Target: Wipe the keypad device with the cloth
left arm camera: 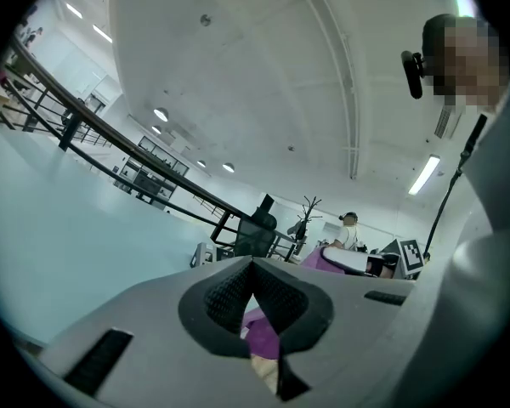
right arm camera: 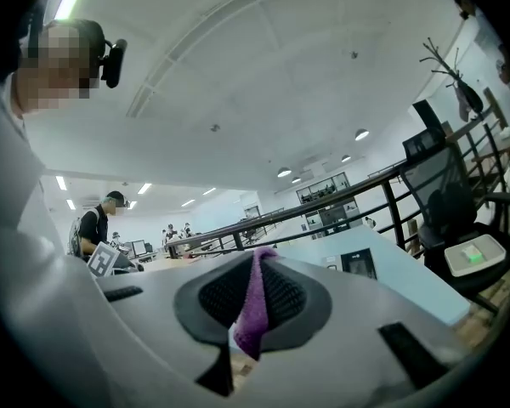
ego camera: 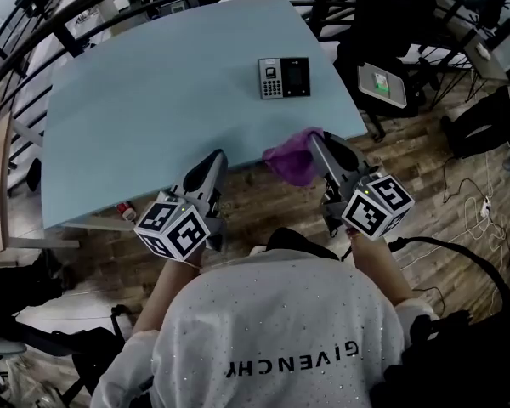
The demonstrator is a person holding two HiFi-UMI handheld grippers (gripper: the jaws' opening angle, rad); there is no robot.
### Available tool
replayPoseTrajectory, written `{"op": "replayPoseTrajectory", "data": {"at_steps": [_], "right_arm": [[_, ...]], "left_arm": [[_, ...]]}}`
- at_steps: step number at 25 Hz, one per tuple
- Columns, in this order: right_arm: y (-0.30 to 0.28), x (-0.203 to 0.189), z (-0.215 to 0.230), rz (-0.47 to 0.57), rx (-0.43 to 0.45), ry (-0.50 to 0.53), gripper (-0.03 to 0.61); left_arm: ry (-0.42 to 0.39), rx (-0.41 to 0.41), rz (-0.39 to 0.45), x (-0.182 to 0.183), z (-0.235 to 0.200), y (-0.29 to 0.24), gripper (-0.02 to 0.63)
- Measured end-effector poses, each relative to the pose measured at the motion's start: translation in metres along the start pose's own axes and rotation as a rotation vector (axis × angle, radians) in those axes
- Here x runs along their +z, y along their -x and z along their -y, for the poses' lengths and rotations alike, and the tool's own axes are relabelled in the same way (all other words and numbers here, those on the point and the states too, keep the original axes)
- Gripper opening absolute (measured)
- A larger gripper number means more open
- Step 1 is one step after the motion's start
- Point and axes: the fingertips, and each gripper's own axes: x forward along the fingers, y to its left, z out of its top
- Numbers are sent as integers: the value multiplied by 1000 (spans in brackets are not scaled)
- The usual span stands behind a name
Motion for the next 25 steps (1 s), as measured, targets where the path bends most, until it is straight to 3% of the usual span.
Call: {"op": "replayPoseTrajectory", "data": {"at_steps": [6,14,25], "right_arm": [[-12,-10,13,-36,-14,27,18],[-50,4,46,-33,19,52,18],[-135,72,91,60,190,123,17]], "left_arm": [[23,10,-36,-13,-11,-20,0],[25,20,8,1,-29,-51,0],[4,108,74,51,-60,-113,0]]}}
